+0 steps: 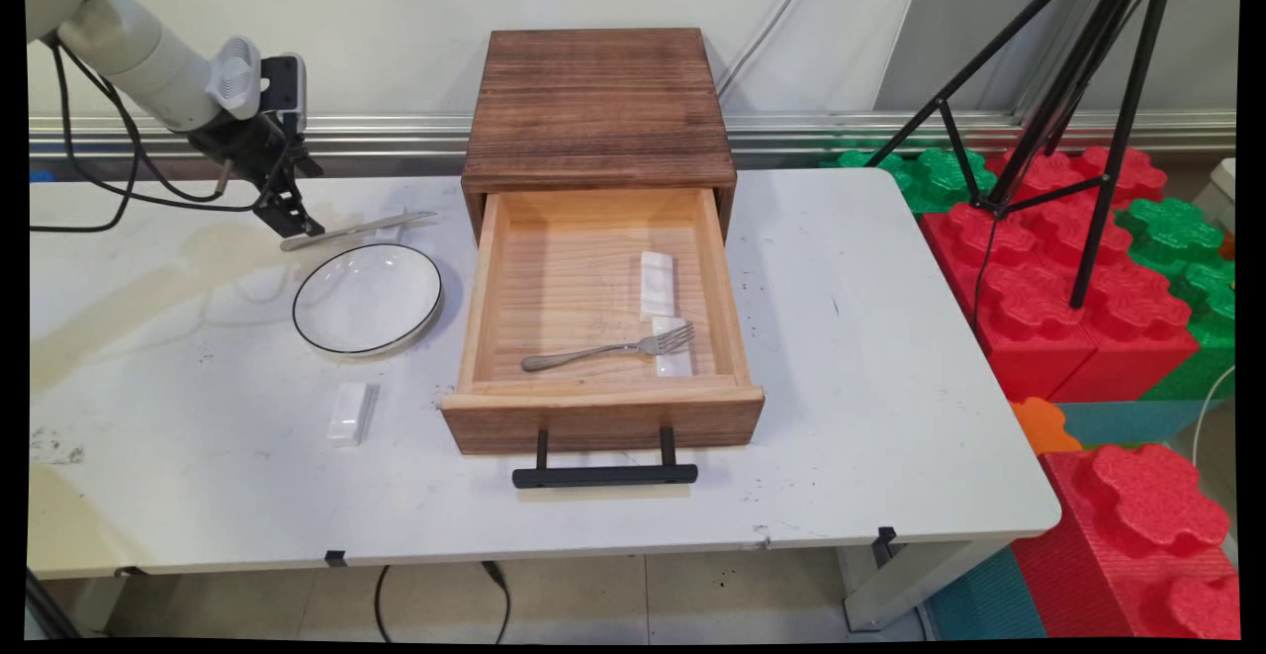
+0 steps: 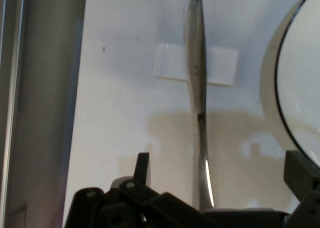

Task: Pick up the knife from the left of the white plate

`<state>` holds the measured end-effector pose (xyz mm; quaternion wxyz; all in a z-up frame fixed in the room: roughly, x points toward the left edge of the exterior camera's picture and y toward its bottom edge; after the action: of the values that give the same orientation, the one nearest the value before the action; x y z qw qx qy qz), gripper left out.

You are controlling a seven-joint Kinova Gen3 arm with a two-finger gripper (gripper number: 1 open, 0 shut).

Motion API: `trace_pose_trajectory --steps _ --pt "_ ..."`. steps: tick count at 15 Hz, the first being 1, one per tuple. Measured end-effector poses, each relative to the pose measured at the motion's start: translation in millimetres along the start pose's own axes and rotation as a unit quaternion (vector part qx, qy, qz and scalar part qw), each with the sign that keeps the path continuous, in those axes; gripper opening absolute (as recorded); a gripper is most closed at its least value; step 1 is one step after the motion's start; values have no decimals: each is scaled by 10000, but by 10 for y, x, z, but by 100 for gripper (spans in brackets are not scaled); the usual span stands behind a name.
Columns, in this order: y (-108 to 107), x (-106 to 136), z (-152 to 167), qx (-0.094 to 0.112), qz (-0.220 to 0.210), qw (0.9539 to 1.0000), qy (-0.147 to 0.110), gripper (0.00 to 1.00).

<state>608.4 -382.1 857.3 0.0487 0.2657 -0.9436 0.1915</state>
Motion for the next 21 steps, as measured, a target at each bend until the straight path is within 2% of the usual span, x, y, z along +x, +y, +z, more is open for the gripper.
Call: trace_pose_trajectory --steps 6,12,21 --pt "-113 -65 251 -78 -156 9998 -59 100" --pt "-178 -130 479 -256 -300 9992 -118 100" --pt "-237 -128 674 -439 -409 9982 -43 100"
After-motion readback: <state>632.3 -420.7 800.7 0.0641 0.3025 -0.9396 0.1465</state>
